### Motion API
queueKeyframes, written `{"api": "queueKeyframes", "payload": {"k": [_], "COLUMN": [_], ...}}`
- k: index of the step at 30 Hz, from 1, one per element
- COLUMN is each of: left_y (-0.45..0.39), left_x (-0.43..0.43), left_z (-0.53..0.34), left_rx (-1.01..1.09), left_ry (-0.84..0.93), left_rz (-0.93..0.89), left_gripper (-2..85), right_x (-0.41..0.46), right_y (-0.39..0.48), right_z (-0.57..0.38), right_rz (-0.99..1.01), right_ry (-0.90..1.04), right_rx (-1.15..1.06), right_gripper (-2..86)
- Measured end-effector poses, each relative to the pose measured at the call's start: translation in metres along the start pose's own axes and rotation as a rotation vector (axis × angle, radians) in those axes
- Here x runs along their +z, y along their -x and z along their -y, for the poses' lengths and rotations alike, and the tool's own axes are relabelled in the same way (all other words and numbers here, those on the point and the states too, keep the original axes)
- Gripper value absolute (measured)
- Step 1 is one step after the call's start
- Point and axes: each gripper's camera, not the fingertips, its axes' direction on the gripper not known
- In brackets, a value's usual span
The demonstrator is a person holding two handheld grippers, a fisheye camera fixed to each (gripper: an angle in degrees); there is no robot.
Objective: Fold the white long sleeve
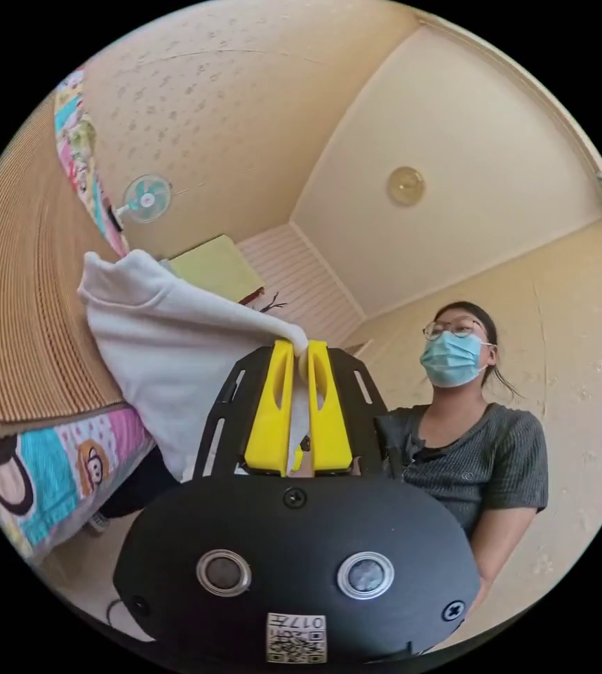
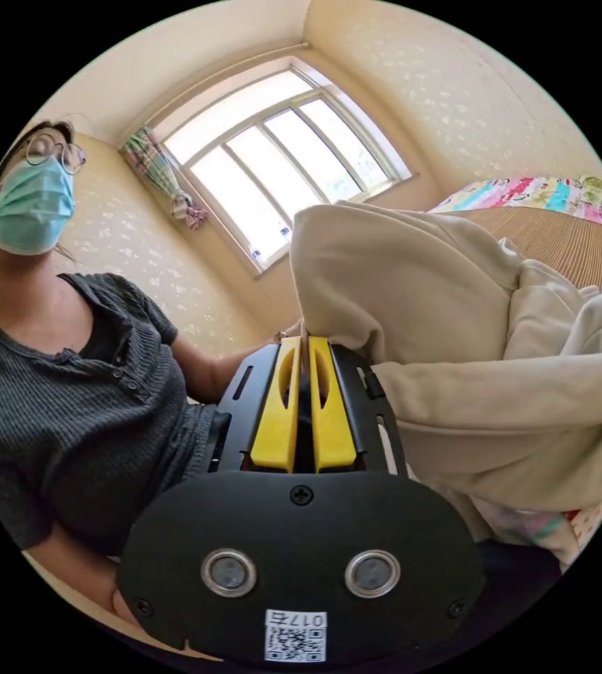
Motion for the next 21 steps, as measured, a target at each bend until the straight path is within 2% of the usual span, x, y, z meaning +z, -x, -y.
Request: {"api": "queueKeyframes", "payload": {"k": [1,3,5,6,8,12,17,21], "left_y": [-0.008,-0.041,-0.067,-0.084,-0.106,-0.14,-0.153,-0.139], "left_x": [0.004,0.021,0.036,0.048,0.067,0.11,0.137,0.14], "left_z": [0.007,0.039,0.065,0.082,0.103,0.121,0.143,0.178], "left_rx": [0.052,0.25,0.376,0.443,0.503,0.53,0.552,0.551], "left_ry": [0.002,0.026,0.055,0.084,0.149,0.318,0.344,0.314], "left_rz": [-0.05,-0.276,-0.443,-0.563,-0.692,-0.838,-1.097,-1.141], "left_gripper": [4.0,3.8,3.7,3.7,3.7,3.6,3.1,2.7], "right_x": [-0.022,-0.048,-0.069,-0.071,-0.077,-0.077,-0.076,-0.088], "right_y": [0.011,0.026,0.038,0.039,0.034,0.02,-0.044,-0.105], "right_z": [0.003,0.009,0.021,0.025,0.043,0.067,0.121,0.181], "right_rz": [0.057,0.031,-0.143,-0.184,-0.285,-0.299,-0.271,-0.174], "right_ry": [-0.062,-0.111,-0.091,-0.075,-0.013,0.005,0.037,0.088], "right_rx": [-0.05,-0.089,-0.076,-0.066,-0.003,0.022,0.034,-0.025], "right_gripper": [2.3,2.3,2.9,3.1,5.4,9.0,14.0,17.5]}}
